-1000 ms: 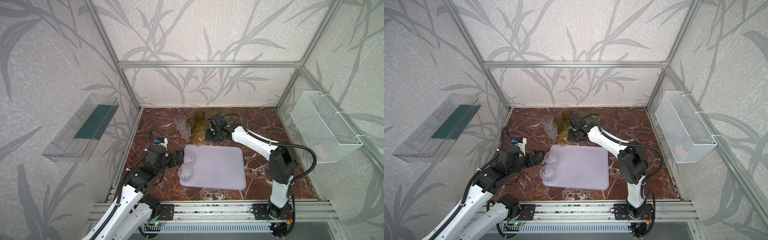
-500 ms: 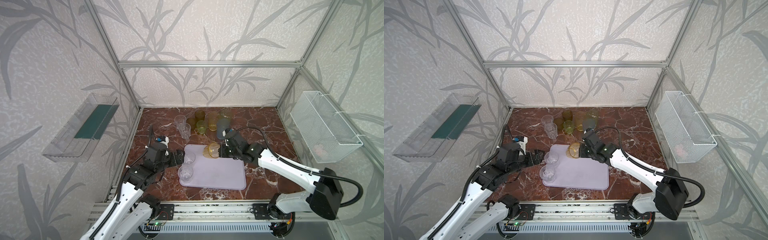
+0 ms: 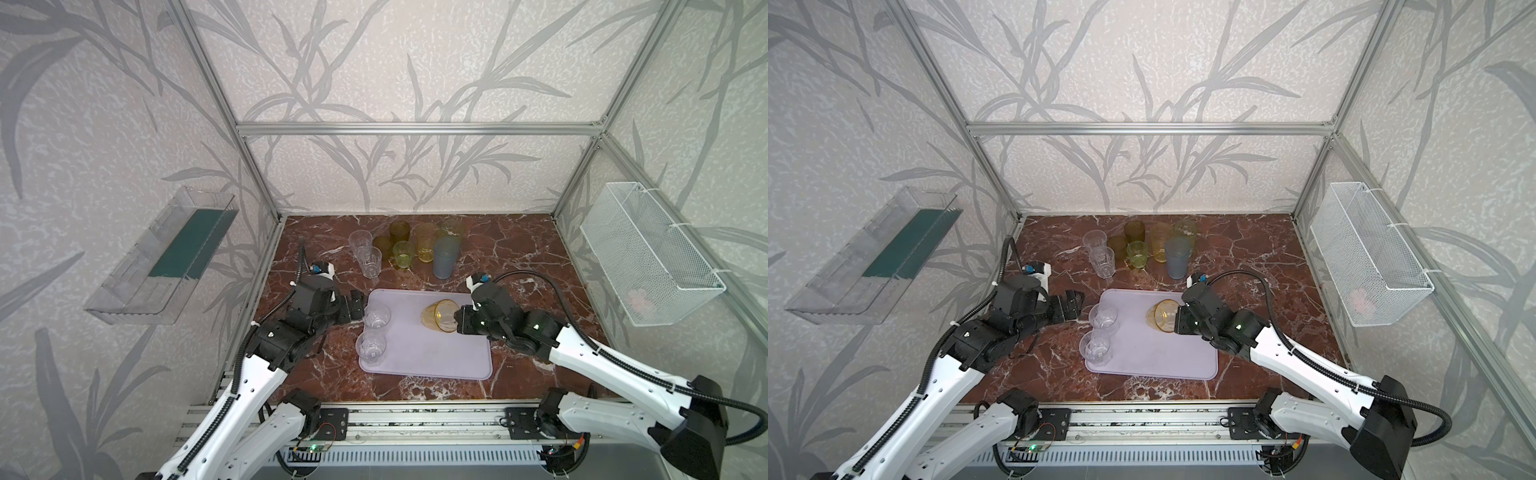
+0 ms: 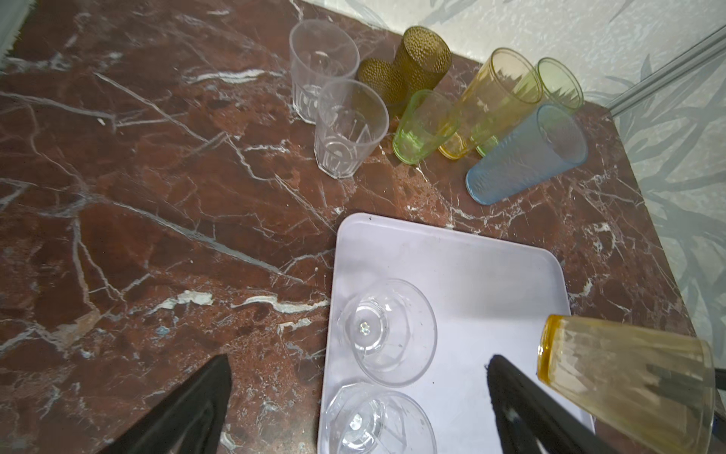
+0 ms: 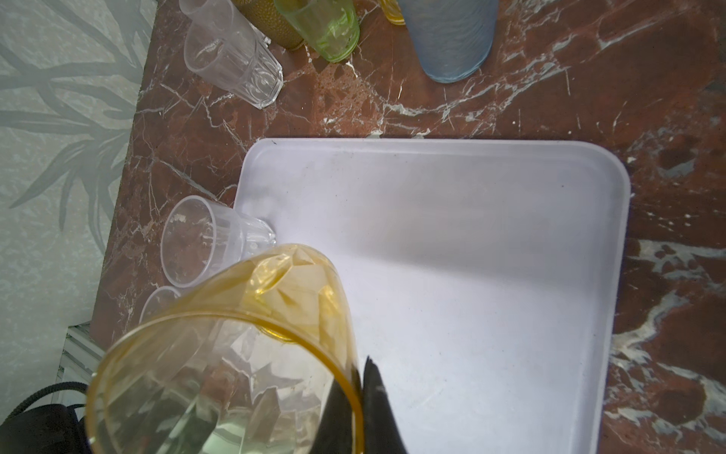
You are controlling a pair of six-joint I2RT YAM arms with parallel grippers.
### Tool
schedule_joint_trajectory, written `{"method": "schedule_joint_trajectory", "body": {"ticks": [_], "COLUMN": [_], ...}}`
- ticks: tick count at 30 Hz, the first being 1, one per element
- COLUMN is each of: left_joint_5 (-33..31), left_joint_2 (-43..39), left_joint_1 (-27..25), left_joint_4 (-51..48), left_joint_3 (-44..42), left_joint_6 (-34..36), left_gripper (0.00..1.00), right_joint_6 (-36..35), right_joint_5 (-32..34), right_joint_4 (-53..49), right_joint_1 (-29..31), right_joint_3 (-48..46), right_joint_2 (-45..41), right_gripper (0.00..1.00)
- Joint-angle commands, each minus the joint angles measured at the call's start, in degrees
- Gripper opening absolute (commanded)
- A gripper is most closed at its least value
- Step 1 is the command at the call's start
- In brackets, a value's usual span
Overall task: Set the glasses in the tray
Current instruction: 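Carry the yellow glass with the right gripper onto the tray near the clear glasses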
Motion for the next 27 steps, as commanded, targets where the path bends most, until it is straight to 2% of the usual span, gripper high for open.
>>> {"method": "schedule_joint_trajectory", "body": {"ticks": [1, 5, 13, 17, 27], "left_joint_5": [-2.33, -1.32, -1.84, -2.37, 2.47], "left_joint_2": [-0.99, -0.65, 0.16, -1.21, -1.87], "left_joint_1": [0.27, 0.24, 0.27, 0.30, 0.30], "left_joint_4": [-0.01, 3.18, -0.61, -1.64, -1.62], "left_joint_3": [0.09, -2.32, 2.15, 2.14, 0.91], "left_joint_6": [0.80, -1.10, -1.13, -2.33, -7.20], "left_gripper": [0.99, 0.99, 0.99, 0.99, 0.99], "right_joint_6": [1.08, 1.53, 4.52, 5.51, 5.96], "right_joint_5": [2.57, 4.47, 6.26, 7.10, 9.46], "right_joint_4": [-2.43, -4.03, -5.32, -3.33, -2.53], "right_joint_1": [1.76, 3.00, 5.50, 7.58, 13.84], "right_joint_3": [-0.27, -1.05, -2.59, -3.29, -0.57], "right_joint_2": [-2.96, -5.14, -5.14, -3.92, 2.19], "right_gripper": [0.00, 0.00, 0.00, 0.00, 0.00]}}
